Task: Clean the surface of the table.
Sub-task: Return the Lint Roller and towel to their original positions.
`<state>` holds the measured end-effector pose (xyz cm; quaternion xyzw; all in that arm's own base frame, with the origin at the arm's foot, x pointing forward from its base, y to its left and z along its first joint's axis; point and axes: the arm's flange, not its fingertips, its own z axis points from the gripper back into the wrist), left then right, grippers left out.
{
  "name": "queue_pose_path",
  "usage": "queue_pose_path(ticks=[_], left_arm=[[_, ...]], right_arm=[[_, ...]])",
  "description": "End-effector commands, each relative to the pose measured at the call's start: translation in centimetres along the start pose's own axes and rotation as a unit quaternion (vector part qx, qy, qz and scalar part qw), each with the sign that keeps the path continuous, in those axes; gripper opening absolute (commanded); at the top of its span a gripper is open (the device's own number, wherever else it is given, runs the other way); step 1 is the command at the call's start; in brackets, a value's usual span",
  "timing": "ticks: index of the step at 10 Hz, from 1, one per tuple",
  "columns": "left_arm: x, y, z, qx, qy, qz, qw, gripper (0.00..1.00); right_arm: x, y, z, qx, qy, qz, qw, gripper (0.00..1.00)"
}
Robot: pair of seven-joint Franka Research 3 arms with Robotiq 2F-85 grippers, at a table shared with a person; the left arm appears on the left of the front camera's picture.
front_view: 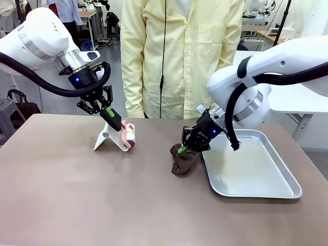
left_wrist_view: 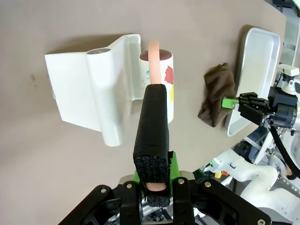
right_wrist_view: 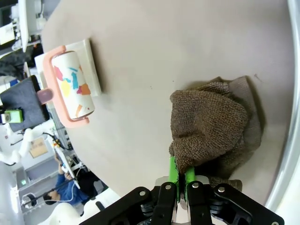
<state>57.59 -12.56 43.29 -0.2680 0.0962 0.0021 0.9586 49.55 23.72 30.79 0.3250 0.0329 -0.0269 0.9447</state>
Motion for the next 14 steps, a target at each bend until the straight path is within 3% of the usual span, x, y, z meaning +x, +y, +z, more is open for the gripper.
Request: queue_pose_path(ticks=[1,14], left_arm=[[1.0,0.4,0.6,0.010,0.018,0.007,1.000,0.22],[2.8,1.3,-0.1,0.023,0.027,0.008,0.999,0.22]], right_arm=[[0.6,0.2,-0.3,0.004,0.010,-0.007,1.000,0.06],[0.6,0.4,-0.8,-0.001,0.018,-0.003,1.000,0.06]])
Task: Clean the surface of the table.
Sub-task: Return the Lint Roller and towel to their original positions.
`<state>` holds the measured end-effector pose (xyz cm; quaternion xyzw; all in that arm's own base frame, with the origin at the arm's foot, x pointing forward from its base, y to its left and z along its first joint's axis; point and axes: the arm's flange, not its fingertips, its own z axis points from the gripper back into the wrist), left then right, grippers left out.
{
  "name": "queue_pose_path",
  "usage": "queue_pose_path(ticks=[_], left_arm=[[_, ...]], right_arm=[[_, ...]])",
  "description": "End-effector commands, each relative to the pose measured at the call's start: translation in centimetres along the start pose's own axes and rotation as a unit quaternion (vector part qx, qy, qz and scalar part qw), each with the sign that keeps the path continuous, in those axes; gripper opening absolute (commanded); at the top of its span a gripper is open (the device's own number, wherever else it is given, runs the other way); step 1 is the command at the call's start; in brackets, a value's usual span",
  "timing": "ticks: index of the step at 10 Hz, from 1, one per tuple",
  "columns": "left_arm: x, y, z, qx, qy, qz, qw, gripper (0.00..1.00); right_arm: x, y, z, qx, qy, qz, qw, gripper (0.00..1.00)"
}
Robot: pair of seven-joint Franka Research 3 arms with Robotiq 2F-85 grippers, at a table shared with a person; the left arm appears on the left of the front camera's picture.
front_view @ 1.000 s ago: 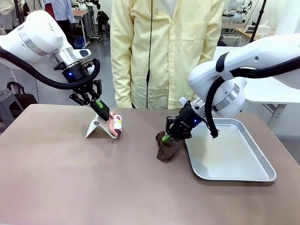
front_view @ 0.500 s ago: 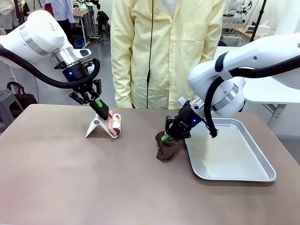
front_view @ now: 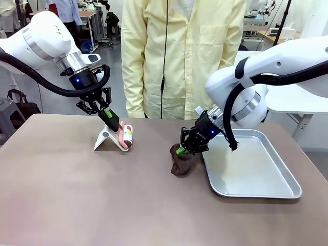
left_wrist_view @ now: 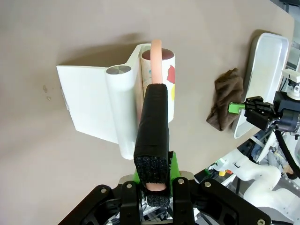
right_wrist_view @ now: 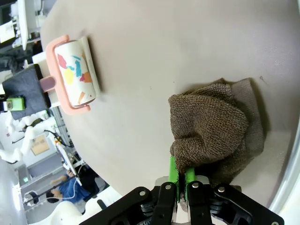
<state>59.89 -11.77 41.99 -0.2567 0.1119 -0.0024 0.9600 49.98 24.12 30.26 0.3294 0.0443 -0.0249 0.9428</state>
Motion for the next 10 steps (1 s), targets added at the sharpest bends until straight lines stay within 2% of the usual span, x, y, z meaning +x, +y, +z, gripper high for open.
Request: queue_pose_path(ticks=[1,2,3,4,5,6,7,10], left_arm=[[0.4,0.1,0.2,0.012,0.011,0.014,1.000,0.72],[0.3,0.2,0.3,0.014,0.007,0.016,1.000,0.79],[0.2,0.2,0.4,0.012,0.003,0.018,1.000,1.00],[0.2,0.3,0.6,0.010,-0.003,0.022,1.000,1.00],[0.1,0.4,0.8,0.006,-0.010,0.028,1.000,0.94],[0.0,0.6,1.2,0.001,-0.018,0.034,0.999,1.00],[-0.2,0.9,1.5,-0.005,-0.021,0.036,0.999,1.00],[-1.6,1.8,2.7,-0.022,-0.035,0.033,0.999,1.00]], right_arm=[[0.1,0.4,-0.2,0.000,0.010,0.000,1.000,0.32],[0.2,0.3,-0.2,0.000,0.013,0.000,1.000,0.63],[0.2,0.2,-0.3,0.001,0.014,-0.003,1.000,0.90],[0.3,0.1,-0.3,0.002,0.017,-0.005,1.000,1.00],[0.4,0.0,-0.3,0.003,0.019,-0.007,1.000,1.00],[0.5,-0.2,-0.4,0.006,0.021,-0.010,1.000,1.00],[0.6,-0.3,-0.4,0.008,0.022,-0.012,1.000,0.97],[0.7,-0.2,-0.4,0.007,0.023,-0.014,1.000,1.00]])
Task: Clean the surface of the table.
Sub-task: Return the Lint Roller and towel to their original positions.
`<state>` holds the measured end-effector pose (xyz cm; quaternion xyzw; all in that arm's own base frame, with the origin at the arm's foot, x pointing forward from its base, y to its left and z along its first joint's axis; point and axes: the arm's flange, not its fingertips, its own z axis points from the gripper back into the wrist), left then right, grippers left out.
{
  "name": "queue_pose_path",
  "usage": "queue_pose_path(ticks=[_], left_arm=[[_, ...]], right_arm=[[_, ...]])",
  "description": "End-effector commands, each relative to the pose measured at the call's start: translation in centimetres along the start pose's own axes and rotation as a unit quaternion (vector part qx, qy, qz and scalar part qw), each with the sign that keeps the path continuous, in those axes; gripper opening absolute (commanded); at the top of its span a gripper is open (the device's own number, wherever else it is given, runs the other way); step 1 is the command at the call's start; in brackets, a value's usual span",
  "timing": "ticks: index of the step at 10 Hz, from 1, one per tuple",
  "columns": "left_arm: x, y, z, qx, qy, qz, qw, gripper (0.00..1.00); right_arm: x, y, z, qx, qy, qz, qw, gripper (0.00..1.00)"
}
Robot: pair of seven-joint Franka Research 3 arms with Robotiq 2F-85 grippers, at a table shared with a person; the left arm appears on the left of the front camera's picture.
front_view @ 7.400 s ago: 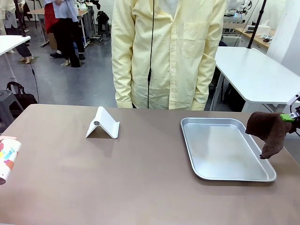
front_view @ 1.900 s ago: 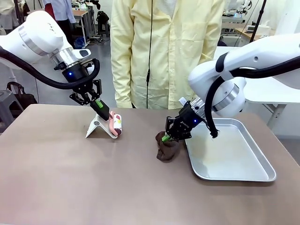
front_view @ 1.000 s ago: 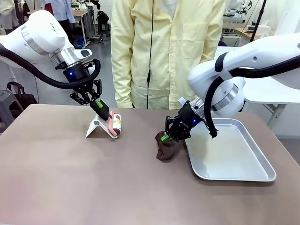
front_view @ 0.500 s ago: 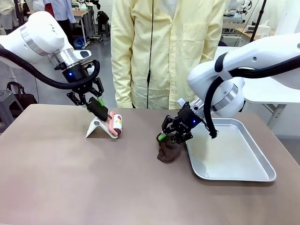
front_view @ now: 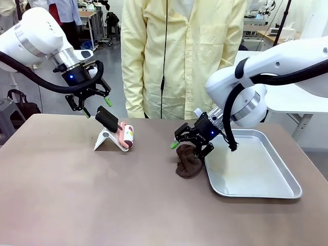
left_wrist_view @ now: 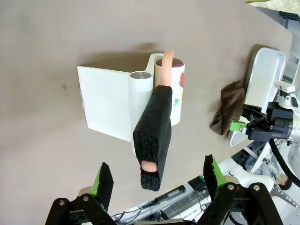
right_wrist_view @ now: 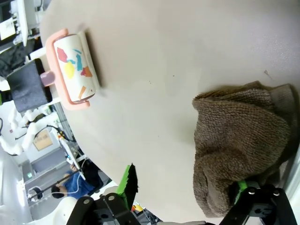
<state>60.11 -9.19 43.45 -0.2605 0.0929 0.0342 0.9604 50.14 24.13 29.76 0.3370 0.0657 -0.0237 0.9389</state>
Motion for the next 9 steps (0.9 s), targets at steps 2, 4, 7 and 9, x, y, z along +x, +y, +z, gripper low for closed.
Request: queue_pose_path(ticks=[2,4,7,9], left_arm=[[-3.8,0.9,1.0,-0.026,-0.008,-0.017,0.999,1.00],[-6.1,1.3,1.4,-0.035,-0.009,-0.041,0.999,1.00],[-7.9,2.0,0.8,-0.048,-0.004,-0.080,0.996,1.00],[-8.8,2.8,0.8,-0.053,-0.005,-0.097,0.994,1.00]], right_arm=[[0.4,0.4,0.0,-0.003,0.003,0.004,1.000,1.00],[0.3,1.5,0.0,-0.028,0.014,0.025,0.999,1.00],[-0.4,7.5,0.9,-0.173,0.036,0.069,0.982,1.00],[-1.5,11.4,2.4,-0.231,0.044,0.096,0.967,1.00]])
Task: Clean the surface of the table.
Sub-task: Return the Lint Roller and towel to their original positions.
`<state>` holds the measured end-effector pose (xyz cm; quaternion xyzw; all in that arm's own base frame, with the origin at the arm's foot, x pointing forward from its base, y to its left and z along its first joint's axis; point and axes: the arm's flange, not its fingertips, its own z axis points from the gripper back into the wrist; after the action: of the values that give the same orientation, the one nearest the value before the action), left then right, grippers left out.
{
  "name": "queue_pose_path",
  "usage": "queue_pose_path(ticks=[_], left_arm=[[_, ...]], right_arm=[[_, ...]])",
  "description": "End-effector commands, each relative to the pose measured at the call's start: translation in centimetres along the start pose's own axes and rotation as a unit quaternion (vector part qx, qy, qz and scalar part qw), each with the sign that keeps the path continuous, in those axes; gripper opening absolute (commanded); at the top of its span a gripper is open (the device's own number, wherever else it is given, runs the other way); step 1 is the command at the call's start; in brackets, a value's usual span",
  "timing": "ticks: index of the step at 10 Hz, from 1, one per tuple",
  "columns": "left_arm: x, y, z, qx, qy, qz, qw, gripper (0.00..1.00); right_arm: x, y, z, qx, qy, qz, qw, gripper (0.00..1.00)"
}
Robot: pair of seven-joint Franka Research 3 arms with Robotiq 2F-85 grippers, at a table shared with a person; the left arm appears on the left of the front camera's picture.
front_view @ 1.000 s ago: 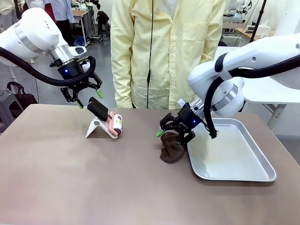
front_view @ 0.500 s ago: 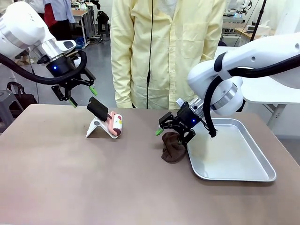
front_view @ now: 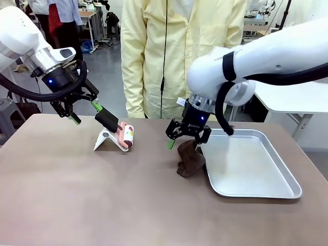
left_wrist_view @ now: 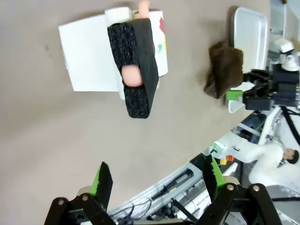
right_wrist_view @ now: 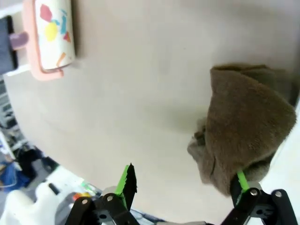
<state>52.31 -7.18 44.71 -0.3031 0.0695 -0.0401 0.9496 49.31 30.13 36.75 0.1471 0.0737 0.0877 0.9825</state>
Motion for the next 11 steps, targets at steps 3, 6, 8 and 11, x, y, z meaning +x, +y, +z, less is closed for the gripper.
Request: queue_pose_path(ticks=[3,6,8,11], left_arm=[[-3.7,1.2,0.2,-0.009,-0.001,-0.040,0.999,1.00],[-9.7,0.1,-0.4,-0.082,0.012,-0.097,0.992,1.00],[-12.8,1.3,-1.1,-0.156,-0.003,-0.098,0.983,1.00],[-17.4,7.7,-1.2,-0.274,-0.084,-0.078,0.955,1.00]], right_arm=[[-2.1,2.6,3.9,-0.060,-0.008,-0.045,0.997,1.00],[-9.2,-1.9,6.1,0.065,-0.057,-0.061,0.994,1.00],[-14.1,-6.6,7.1,0.143,-0.095,-0.073,0.982,1.00],[-19.0,-18.0,10.5,0.270,-0.152,-0.084,0.947,1.00]])
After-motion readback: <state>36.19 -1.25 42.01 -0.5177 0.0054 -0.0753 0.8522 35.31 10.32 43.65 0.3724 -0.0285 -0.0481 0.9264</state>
